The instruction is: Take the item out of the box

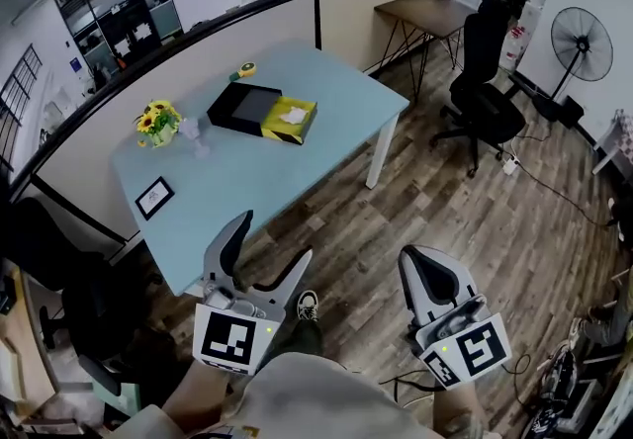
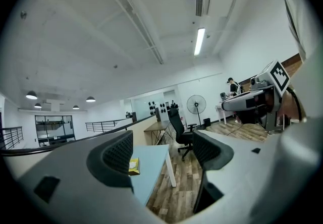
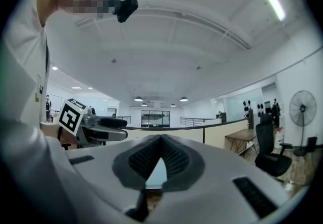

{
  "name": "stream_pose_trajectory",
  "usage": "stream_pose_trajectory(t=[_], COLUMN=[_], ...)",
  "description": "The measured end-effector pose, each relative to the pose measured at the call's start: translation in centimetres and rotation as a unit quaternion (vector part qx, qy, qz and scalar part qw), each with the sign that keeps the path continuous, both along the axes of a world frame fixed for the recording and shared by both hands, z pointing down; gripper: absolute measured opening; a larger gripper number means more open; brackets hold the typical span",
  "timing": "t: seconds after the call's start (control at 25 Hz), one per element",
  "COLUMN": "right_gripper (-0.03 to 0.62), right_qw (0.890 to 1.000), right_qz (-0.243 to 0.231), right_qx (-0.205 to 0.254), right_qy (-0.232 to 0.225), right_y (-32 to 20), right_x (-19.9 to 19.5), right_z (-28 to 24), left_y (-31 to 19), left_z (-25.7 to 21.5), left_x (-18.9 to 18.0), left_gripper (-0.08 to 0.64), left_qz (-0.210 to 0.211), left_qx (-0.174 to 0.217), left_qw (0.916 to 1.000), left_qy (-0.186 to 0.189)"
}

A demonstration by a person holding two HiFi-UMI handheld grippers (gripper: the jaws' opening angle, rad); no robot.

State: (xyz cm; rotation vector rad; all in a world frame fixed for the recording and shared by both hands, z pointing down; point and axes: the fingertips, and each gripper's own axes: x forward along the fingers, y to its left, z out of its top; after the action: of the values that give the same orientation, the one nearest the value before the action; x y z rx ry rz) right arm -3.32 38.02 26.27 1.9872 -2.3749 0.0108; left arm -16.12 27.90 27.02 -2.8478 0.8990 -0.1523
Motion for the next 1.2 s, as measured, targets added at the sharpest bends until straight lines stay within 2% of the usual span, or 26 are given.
stream_pose_trajectory(t=[0.4, 0.68, 0.96, 1.2], right_gripper=[0.003, 0.003, 0.003, 0.003], right_qw=[0.999, 0.999, 0.999, 0.999], right_qz=[0.006, 0.019, 0.012, 0.02], right_qx=[-0.035, -0.033, -0.038, -0.044], right_qy=[0.0, 0.004, -0.003, -0.001], right_y=[-15.2, -24.6, -29.4, -32.4], right_x=[3.2, 4.5, 4.4, 6.7], right_z=[1.0, 1.3, 2.1, 2.9], left_y=[-15.0, -24.2, -29.5, -32.8], left_z=[1.0, 1.1, 1.7, 2.2], left_x=[3.3, 4.8, 5.4, 6.5], left_gripper=[0.371, 0.37, 0.371, 0.371], left_qz=[0.011, 0.02, 0.019, 0.014], left_qx=[-0.017, -0.013, -0.016, -0.018], left_qw=[0.9996, 0.9996, 0.9996, 0.9997], left_qy=[-0.018, -0.012, -0.01, -0.007])
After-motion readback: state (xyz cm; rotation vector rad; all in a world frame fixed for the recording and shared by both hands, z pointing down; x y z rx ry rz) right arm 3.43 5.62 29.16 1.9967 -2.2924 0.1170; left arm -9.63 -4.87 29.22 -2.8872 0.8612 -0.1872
